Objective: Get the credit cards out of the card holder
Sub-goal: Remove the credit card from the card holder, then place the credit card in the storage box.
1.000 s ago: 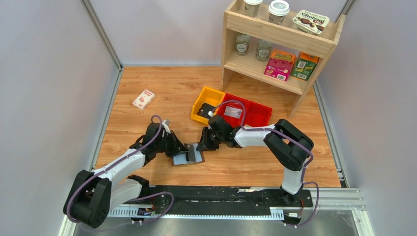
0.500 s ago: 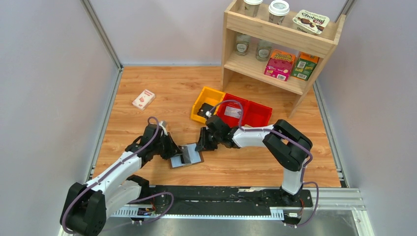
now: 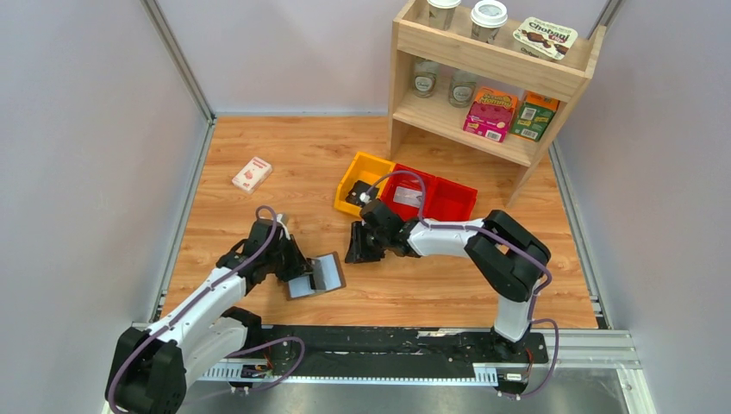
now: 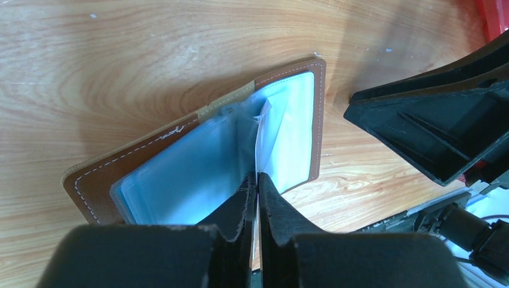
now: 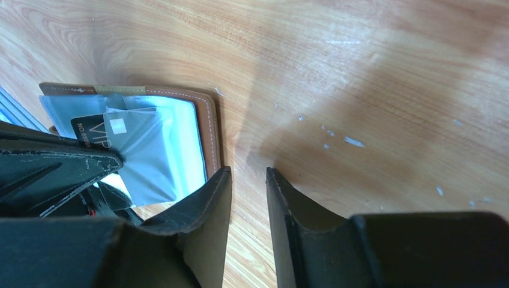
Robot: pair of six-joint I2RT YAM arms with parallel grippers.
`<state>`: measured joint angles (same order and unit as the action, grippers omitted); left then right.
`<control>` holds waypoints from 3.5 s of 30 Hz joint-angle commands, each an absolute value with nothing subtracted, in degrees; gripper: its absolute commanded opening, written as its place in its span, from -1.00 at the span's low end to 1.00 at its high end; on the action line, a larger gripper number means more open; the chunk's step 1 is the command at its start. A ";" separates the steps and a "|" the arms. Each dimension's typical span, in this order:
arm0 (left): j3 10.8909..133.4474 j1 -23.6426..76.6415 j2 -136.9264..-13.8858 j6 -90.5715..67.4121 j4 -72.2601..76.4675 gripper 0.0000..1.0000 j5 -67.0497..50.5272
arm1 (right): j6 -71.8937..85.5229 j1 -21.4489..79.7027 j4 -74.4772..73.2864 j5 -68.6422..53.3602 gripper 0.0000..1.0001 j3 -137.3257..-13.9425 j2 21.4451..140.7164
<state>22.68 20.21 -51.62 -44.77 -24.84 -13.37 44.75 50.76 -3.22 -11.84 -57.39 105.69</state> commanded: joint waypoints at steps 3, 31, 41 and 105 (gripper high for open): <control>21.89 20.04 -53.00 -44.65 -19.34 -0.75 -15.91 | 41.92 51.94 -3.53 -12.03 -0.26 -58.09 101.60; 16.35 19.43 -52.73 -52.82 -7.39 -0.49 -18.54 | 45.35 52.21 1.50 -18.11 -0.67 -58.80 112.85; 17.14 18.90 -49.66 -52.91 -11.68 -0.98 -16.97 | 43.33 51.42 -4.12 -13.45 -0.68 -58.36 110.22; 19.95 22.15 -36.74 -86.92 25.57 -1.00 -6.86 | 58.54 53.00 39.73 -7.12 -0.63 -50.10 83.50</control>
